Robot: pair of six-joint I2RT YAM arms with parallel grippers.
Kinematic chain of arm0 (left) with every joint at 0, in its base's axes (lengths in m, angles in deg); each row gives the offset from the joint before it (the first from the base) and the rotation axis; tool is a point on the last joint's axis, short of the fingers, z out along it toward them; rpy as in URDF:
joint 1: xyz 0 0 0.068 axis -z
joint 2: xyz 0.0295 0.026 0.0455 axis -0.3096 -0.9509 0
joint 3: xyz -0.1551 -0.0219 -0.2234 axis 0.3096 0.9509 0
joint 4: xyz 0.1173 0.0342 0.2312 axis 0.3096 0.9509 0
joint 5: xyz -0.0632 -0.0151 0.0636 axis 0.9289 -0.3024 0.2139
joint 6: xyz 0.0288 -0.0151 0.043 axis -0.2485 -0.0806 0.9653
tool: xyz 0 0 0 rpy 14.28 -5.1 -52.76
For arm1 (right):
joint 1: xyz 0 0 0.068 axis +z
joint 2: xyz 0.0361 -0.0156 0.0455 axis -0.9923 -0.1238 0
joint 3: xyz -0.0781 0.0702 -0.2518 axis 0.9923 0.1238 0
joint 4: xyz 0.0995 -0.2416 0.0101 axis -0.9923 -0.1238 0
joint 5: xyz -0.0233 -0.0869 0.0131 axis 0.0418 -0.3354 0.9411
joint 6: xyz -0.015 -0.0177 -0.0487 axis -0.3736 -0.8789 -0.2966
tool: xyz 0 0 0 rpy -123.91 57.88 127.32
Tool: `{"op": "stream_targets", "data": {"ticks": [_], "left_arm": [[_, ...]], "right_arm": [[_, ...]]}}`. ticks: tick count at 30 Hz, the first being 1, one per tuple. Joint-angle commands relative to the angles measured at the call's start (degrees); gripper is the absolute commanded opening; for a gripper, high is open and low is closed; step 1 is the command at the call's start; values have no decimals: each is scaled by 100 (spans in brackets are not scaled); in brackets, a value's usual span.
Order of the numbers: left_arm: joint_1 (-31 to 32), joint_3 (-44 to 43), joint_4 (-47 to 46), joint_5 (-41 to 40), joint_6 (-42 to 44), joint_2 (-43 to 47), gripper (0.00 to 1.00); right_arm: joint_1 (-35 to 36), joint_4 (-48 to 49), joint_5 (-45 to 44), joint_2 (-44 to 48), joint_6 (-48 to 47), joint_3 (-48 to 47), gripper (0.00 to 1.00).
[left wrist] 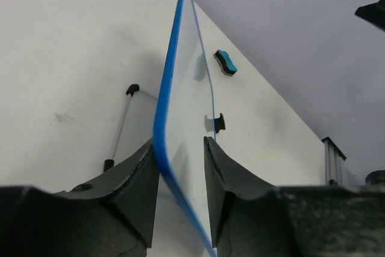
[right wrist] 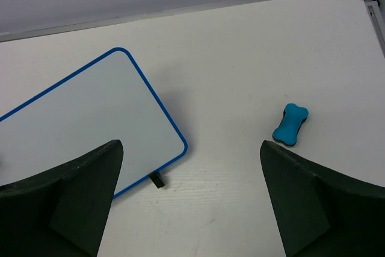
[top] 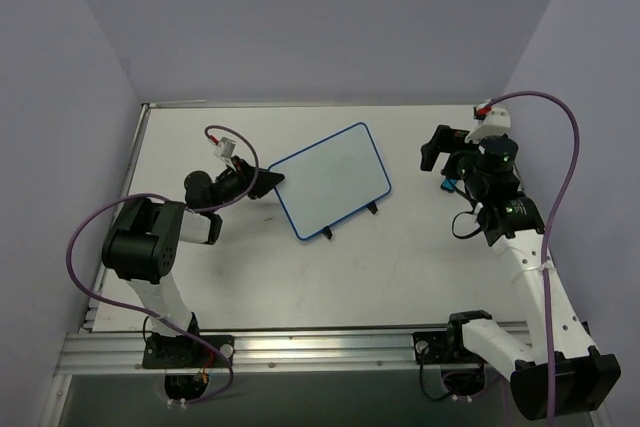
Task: Erase the whiteboard
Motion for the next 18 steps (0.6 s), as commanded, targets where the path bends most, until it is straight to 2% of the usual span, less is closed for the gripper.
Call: {"op": "stream_targets", "data": {"ticks": [1,6,9,10,12,13,18], "left_arm": [[-53,74,-1557,-163,277,144,46],[-53,92,-1557,-145,321,196,53],[-53,144,-1557,-198,330,293,65],[-53,214,-1566,-311,348,345,72],[-62,329,-1574,-443,383,529,78],[-62,486,-1592,-670,392,600,95],[-184,1040,-1574,-1278,304,1030,94]], "right_arm": [[35,164,14,138,-74,-130,93],[44,173,-3,156,-74,-112,93],[53,173,-21,164,-74,-112,93],[62,173,-21,156,-83,-104,93],[62,164,-21,156,-83,-104,93],[53,155,-21,147,-83,-104,93],[79,137,-56,173,-92,-104,98]]}}
